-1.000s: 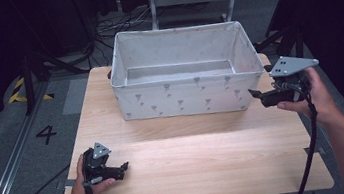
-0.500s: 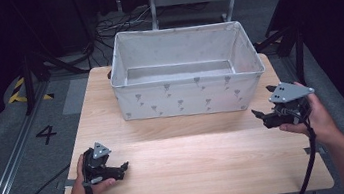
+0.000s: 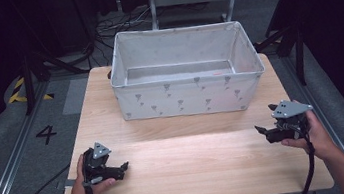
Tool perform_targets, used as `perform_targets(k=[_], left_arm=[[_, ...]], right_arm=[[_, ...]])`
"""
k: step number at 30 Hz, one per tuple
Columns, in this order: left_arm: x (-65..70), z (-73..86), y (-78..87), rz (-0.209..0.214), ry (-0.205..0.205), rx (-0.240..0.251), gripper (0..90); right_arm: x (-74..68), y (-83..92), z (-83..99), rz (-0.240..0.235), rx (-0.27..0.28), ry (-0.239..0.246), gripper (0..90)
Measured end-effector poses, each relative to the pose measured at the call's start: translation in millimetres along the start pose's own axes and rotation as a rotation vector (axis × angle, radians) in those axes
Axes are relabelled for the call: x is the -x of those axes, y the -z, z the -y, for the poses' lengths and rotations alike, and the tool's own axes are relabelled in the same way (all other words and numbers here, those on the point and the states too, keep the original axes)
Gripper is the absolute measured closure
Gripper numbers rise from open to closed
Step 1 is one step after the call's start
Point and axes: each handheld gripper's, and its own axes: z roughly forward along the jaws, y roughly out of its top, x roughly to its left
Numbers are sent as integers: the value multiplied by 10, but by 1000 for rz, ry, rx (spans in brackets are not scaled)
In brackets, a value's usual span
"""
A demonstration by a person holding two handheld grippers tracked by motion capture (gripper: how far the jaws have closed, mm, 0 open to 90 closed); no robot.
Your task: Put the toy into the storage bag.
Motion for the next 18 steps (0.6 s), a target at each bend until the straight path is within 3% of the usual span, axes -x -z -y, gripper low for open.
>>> perform_targets(k=[6,10,18], left_arm=[[1,1,0,1,2,0,2],[1,1,0,2,2,0,2],[0,0,0,0,0,0,2]], right_arm=[[1,-59,197,-23,-21,-36,163],[15,-90,363,-66,-21,-76,163],[-4,-173,703,-84,-55,-130,164]])
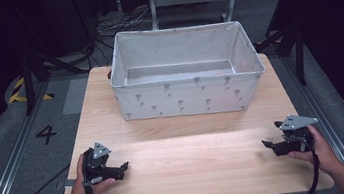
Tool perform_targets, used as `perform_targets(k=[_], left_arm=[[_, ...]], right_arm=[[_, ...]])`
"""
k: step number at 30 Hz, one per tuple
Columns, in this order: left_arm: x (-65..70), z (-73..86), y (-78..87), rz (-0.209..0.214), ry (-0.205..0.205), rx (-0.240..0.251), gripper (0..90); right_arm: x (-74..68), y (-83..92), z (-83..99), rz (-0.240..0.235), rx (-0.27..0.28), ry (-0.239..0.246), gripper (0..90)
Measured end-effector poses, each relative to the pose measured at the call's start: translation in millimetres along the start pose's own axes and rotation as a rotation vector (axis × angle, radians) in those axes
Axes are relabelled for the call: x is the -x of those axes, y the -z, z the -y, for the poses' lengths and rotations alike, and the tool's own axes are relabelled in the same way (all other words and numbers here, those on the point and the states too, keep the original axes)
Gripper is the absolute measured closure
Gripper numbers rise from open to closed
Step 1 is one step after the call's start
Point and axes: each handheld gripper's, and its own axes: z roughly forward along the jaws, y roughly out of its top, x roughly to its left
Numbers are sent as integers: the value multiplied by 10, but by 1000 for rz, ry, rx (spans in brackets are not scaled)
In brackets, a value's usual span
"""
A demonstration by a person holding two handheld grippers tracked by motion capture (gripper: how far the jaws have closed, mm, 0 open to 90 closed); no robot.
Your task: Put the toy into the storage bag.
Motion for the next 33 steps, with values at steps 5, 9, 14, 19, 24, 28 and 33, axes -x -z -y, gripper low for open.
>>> perform_targets(k=[5,9,14,19,24,28,33], left_arm=[[6,1,4,-3,4,-5,2],[8,0,0,-7,7,0,2],[12,-1,0,-13,9,-2,2],[13,-5,-4,-17,10,-1,2],[21,-11,-9,-15,23,-4,2],[12,-18,-15,-20,17,-1,3],[11,-22,-19,-17,21,-2,2]], right_arm=[[0,-46,196,-28,4,-39,164],[-2,-73,327,-41,27,-79,158],[65,-91,379,-86,35,-145,148],[63,-91,379,-86,35,-145,147],[64,-91,379,-86,34,-145,147],[64,-92,379,-86,35,-145,147],[63,-91,379,-85,35,-144,147]])
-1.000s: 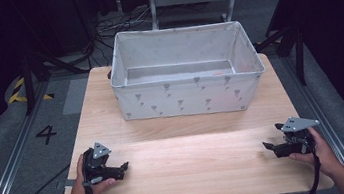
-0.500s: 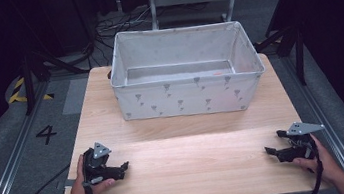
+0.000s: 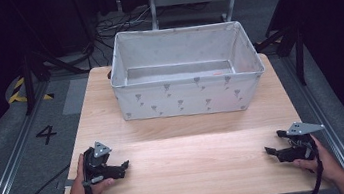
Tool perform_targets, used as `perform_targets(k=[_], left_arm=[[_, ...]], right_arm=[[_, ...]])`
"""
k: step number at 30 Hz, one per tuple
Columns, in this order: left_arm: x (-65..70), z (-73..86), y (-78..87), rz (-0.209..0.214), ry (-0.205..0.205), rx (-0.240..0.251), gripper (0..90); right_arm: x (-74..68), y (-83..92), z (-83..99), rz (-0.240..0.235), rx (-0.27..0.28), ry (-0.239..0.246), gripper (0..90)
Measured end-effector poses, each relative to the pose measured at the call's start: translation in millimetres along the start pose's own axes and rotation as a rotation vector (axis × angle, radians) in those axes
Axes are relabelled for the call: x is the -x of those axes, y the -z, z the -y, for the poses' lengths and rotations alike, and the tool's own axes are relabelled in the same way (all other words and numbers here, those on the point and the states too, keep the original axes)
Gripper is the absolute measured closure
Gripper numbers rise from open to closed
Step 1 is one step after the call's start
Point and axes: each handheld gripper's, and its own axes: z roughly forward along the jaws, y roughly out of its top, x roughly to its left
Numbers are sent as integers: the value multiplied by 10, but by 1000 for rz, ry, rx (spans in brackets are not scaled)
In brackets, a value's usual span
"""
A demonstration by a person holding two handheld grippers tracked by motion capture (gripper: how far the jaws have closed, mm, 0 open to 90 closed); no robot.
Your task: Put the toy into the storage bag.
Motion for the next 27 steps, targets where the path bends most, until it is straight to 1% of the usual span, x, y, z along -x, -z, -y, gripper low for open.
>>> perform_targets(k=[1,2,4,9,13,16,19,27], left_arm=[[0,0,0,0,0,0,3],[-5,-3,8,8,-3,-10,3],[4,1,-2,-5,3,3,2],[2,-2,-1,-4,2,0,2],[2,-1,-2,-11,10,1,2],[2,-1,-2,-10,11,1,2],[3,-1,-2,-12,11,1,2],[1,-3,-1,-14,10,0,1]], right_arm=[[0,0,0,0,0,0,147],[0,0,0,0,0,0,147],[-1,0,0,1,0,1,146],[-1,0,0,1,0,1,146],[-1,0,0,1,0,0,145],[0,-4,-3,10,-7,-8,110],[3,-8,-4,16,-10,-12,93],[7,-12,-5,22,-15,-18,79]])
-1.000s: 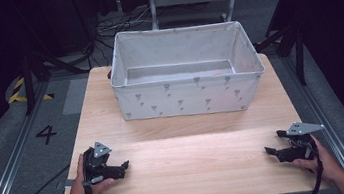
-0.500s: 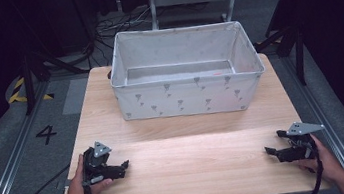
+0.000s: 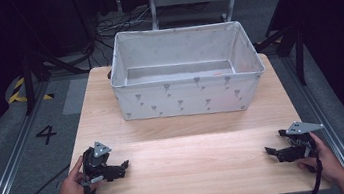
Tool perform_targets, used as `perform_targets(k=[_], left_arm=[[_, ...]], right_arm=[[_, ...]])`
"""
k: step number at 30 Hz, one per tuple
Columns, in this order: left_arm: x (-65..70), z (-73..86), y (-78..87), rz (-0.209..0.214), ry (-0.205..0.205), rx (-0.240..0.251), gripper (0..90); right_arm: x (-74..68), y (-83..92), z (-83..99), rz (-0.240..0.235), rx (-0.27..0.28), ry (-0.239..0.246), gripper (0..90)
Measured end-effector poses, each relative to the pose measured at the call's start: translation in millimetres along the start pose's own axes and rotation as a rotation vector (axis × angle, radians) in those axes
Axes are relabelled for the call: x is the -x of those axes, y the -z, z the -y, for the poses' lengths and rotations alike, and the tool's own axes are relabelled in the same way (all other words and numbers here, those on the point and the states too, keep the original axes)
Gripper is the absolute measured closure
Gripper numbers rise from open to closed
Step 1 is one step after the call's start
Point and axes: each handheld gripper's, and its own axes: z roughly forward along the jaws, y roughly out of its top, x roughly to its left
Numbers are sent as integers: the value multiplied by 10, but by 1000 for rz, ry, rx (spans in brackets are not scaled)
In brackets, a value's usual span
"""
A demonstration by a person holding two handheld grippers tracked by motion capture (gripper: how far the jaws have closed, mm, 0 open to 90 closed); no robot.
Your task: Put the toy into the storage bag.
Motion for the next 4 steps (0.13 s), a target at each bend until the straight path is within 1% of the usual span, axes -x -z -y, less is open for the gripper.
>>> perform_targets(k=[4], left_arm=[[0,0,0,0,0,0,1]], right_arm=[[2,-1,0,-1,-1,-2,78]])
